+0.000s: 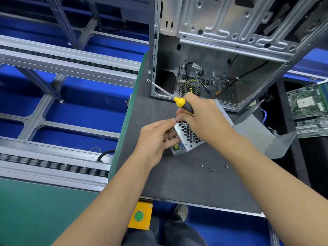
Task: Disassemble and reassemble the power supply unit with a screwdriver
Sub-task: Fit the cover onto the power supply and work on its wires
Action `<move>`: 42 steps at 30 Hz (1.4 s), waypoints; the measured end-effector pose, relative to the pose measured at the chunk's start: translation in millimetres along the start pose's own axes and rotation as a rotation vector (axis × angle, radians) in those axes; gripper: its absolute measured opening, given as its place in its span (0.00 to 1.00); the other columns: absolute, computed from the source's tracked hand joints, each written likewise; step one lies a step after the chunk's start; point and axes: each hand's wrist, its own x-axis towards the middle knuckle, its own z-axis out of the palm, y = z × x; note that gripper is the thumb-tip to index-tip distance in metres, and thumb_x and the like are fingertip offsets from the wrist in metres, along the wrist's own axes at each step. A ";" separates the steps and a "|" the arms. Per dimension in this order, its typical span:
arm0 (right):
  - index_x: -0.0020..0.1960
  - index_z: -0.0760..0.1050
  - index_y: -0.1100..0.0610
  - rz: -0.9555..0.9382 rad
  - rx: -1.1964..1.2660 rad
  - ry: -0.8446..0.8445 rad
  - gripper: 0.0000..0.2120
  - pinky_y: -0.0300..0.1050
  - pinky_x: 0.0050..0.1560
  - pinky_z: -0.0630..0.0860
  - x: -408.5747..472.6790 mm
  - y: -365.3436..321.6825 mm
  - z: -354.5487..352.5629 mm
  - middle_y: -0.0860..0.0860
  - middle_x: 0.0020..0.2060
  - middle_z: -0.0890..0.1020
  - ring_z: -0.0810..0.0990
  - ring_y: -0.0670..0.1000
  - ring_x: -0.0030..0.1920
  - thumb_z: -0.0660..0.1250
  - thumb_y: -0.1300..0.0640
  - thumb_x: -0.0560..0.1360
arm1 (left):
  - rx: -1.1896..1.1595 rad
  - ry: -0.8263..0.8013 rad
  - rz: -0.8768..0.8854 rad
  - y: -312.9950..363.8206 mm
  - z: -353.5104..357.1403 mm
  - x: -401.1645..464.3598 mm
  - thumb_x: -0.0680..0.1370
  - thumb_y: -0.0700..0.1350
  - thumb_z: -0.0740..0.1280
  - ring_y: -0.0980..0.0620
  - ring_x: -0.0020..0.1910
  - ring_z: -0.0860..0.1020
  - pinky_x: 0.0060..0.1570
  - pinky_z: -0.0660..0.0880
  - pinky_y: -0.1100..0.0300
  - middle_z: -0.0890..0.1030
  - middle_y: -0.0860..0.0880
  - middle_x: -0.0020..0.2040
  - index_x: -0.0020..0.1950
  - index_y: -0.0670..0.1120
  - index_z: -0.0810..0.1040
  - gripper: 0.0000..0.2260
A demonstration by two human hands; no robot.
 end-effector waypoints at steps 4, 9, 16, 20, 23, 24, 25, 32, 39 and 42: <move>0.37 0.59 0.42 0.011 0.031 0.001 0.22 0.46 0.38 0.74 -0.1 -0.7 -2.8 0.43 0.38 0.83 0.78 0.44 0.37 0.73 0.54 0.74 | 0.017 0.037 0.013 1.3 2.8 1.1 0.77 0.41 0.72 0.45 0.46 0.86 0.43 0.82 0.52 0.86 0.41 0.48 0.45 0.41 0.87 0.05; 0.40 0.63 0.47 0.130 0.000 0.070 0.17 0.46 0.29 0.66 -10.8 4.2 -27.8 0.49 0.28 0.72 0.69 0.46 0.28 0.59 0.34 0.75 | 0.011 0.062 0.016 0.2 5.7 1.9 0.77 0.39 0.71 0.47 0.43 0.85 0.40 0.82 0.53 0.86 0.41 0.47 0.44 0.40 0.86 0.04; 0.54 0.81 0.44 0.037 0.015 0.057 0.09 0.46 0.48 0.76 -39.0 16.7 -74.1 0.45 0.40 0.85 0.81 0.47 0.42 0.70 0.51 0.75 | 0.026 0.069 0.019 0.0 5.1 2.5 0.77 0.38 0.71 0.48 0.43 0.85 0.41 0.83 0.53 0.86 0.42 0.47 0.47 0.39 0.85 0.04; 0.46 0.84 0.43 0.083 0.205 0.117 0.06 0.56 0.51 0.79 -47.7 12.6 -77.8 0.45 0.39 0.86 0.85 0.49 0.45 0.76 0.52 0.70 | 0.029 0.068 0.018 0.1 6.0 1.7 0.77 0.38 0.71 0.49 0.43 0.85 0.41 0.82 0.54 0.86 0.42 0.47 0.47 0.38 0.85 0.04; 0.44 0.84 0.43 0.079 0.230 0.091 0.05 0.55 0.53 0.80 -46.4 9.6 -77.4 0.42 0.39 0.86 0.85 0.44 0.45 0.76 0.52 0.70 | 0.030 0.067 0.019 0.2 5.5 1.0 0.77 0.38 0.71 0.49 0.43 0.85 0.40 0.82 0.54 0.86 0.42 0.47 0.45 0.40 0.86 0.04; 0.43 0.85 0.43 0.083 0.230 0.078 0.05 0.52 0.52 0.81 -45.6 9.2 -77.4 0.42 0.39 0.86 0.85 0.42 0.44 0.76 0.53 0.70 | 0.028 0.067 0.019 0.2 5.4 1.0 0.77 0.38 0.71 0.49 0.43 0.85 0.40 0.82 0.54 0.86 0.42 0.47 0.44 0.40 0.86 0.05; 0.43 0.84 0.44 0.092 0.228 0.061 0.06 0.46 0.50 0.80 -45.5 9.7 -77.4 0.42 0.38 0.86 0.85 0.40 0.43 0.76 0.55 0.71 | 0.026 0.068 0.019 0.2 5.5 1.0 0.77 0.38 0.71 0.49 0.43 0.85 0.40 0.82 0.55 0.86 0.42 0.47 0.43 0.41 0.86 0.05; 0.40 0.84 0.46 0.128 0.176 0.008 0.04 0.35 0.48 0.73 -45.2 6.5 -80.5 0.41 0.34 0.85 0.84 0.39 0.40 0.75 0.55 0.70 | 0.019 0.085 0.018 -0.5 7.2 1.2 0.77 0.38 0.71 0.50 0.41 0.85 0.39 0.82 0.56 0.87 0.42 0.46 0.45 0.39 0.85 0.04; 0.44 0.86 0.47 0.035 -0.219 -0.072 0.07 0.34 0.43 0.72 -27.0 -24.1 -93.9 0.43 0.35 0.83 0.80 0.46 0.39 0.71 0.47 0.70 | 0.013 0.114 0.019 0.5 8.0 3.0 0.77 0.38 0.72 0.49 0.41 0.85 0.38 0.82 0.56 0.87 0.43 0.45 0.45 0.38 0.84 0.03; 0.52 0.82 0.49 -0.080 -0.330 -0.126 0.06 0.41 0.50 0.70 -17.2 -40.9 -93.1 0.48 0.48 0.72 0.74 0.47 0.44 0.70 0.52 0.75 | 0.013 0.126 0.016 0.2 9.0 3.1 0.77 0.38 0.71 0.49 0.41 0.85 0.38 0.82 0.56 0.87 0.43 0.44 0.46 0.38 0.84 0.04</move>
